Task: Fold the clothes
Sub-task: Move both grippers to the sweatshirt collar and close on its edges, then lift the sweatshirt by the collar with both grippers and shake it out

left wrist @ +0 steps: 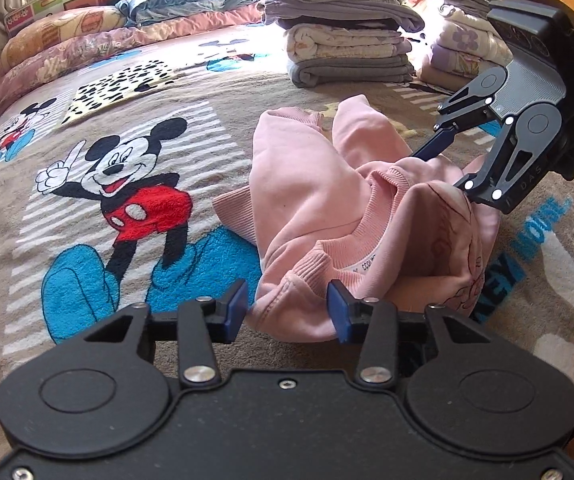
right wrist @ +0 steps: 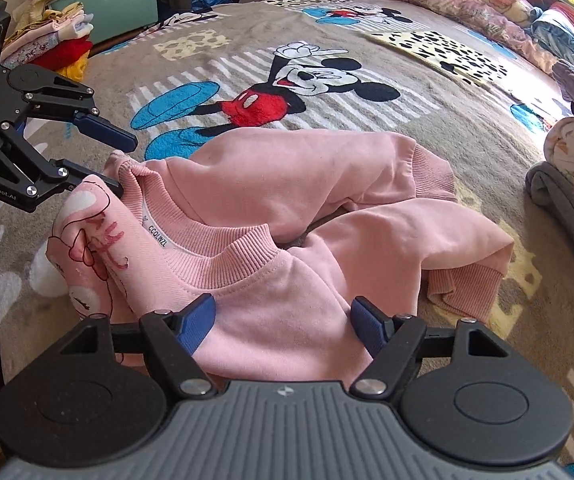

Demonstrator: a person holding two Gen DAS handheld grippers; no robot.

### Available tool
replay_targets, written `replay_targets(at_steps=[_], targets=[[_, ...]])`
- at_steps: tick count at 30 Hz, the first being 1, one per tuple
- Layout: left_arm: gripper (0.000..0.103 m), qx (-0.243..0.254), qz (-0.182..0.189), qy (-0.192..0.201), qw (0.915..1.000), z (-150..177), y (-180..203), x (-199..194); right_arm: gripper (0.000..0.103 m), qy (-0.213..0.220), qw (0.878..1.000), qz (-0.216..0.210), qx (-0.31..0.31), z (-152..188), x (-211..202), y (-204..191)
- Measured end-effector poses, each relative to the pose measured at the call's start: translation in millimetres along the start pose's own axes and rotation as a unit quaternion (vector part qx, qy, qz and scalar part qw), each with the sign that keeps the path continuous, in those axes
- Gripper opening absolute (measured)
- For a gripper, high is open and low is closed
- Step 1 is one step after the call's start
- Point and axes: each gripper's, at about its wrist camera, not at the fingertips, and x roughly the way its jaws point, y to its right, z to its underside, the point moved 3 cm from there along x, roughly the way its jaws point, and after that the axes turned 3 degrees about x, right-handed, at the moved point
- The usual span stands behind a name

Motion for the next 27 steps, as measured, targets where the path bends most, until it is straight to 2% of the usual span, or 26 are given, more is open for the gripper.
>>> replay_targets(at_steps=[3,8,10,13,15,27], targets=[[0.036,0.0,-0.003,-0.004,1.0,1.4,2.0,-0.3,0.065,0.001,1.0,-0.003,0.005,3.6,1.3,-1.2],[0.026,0.003,-0.015,-0.007,0.9999,1.1,9.4,-7.2,0.04,0.022,1.0,0.016,0.008,8.9,-9.5,-6.0],[0.022,0.007,-0.023,0.001,0.9997,-3.1,13.5,-15.9,0.03,0.035,0.999,0.027,0.012,11.2,-17.3,-7.7],[0.019,0.013,-0.035,0.015,0.9992,-9.3,19.6,-29.1,0.021,0.052,0.998,0.038,0.019,12.0,-29.7,-8.9],[0.015,0.018,-0.043,0.024,0.9987,-13.5,23.7,-37.9,0.021,0.062,0.997,0.046,0.018,12.5,-39.3,-12.2],[0.014,0.034,-0.082,0.083,0.9925,-50.2,41.9,-98.5,0.015,0.121,0.989,0.086,0.0,7.1,-107.7,-39.7]])
